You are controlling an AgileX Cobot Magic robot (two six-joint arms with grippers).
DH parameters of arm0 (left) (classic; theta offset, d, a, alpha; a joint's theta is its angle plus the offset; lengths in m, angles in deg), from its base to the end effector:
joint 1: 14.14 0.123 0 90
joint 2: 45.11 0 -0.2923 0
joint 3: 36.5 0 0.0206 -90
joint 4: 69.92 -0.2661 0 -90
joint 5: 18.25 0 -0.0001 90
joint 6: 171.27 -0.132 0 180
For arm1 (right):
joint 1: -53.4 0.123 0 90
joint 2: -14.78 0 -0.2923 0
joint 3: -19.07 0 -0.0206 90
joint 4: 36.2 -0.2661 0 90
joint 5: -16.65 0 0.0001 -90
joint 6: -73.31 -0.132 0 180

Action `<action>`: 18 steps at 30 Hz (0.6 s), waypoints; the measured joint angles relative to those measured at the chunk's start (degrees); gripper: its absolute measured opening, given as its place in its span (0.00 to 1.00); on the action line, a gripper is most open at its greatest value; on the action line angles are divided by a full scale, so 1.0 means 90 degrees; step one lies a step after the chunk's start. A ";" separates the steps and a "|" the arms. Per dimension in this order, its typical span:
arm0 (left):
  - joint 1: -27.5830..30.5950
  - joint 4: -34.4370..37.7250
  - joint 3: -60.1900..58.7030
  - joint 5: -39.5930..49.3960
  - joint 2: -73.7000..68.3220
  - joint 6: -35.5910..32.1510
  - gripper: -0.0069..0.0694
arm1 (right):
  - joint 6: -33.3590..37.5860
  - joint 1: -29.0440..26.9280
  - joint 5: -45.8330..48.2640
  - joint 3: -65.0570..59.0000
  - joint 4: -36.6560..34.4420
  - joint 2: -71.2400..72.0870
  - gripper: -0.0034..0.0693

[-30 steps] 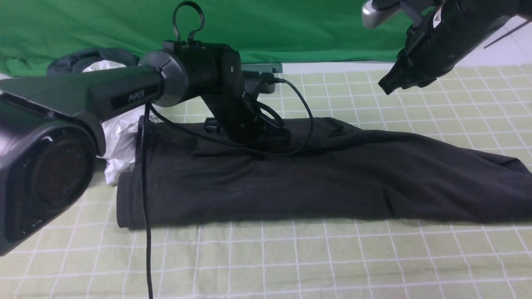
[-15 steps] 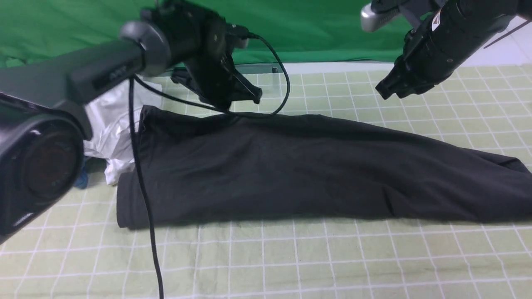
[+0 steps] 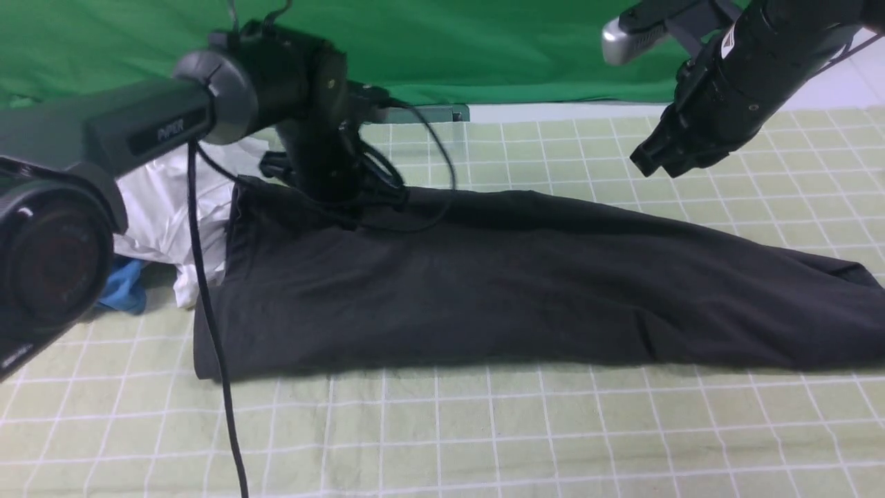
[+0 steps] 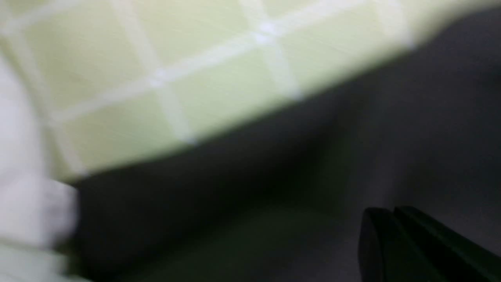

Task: Fold a long-sleeved shirt over a green coffee tablecloth.
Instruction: 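Pull the folded dark garment lengthwise by its ends to straighten it flat on the table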

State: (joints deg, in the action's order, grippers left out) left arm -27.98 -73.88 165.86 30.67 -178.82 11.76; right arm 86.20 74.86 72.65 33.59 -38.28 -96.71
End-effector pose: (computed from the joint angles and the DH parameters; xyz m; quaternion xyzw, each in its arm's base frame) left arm 0.4889 -0.1134 0.1325 0.1106 0.9786 0.0041 0.1737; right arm 0.4021 0.1623 0.2656 -0.2810 0.9307 0.0344 0.2317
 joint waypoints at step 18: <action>0.0791 0.0623 -0.1273 0.0517 0.1916 -0.0189 0.11 | 0.0206 -0.0633 0.0651 -0.0651 0.0016 0.0428 0.04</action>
State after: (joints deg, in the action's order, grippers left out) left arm -20.86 -68.27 154.40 35.32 -161.58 10.06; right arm 88.05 69.16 78.51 27.74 -38.13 -92.86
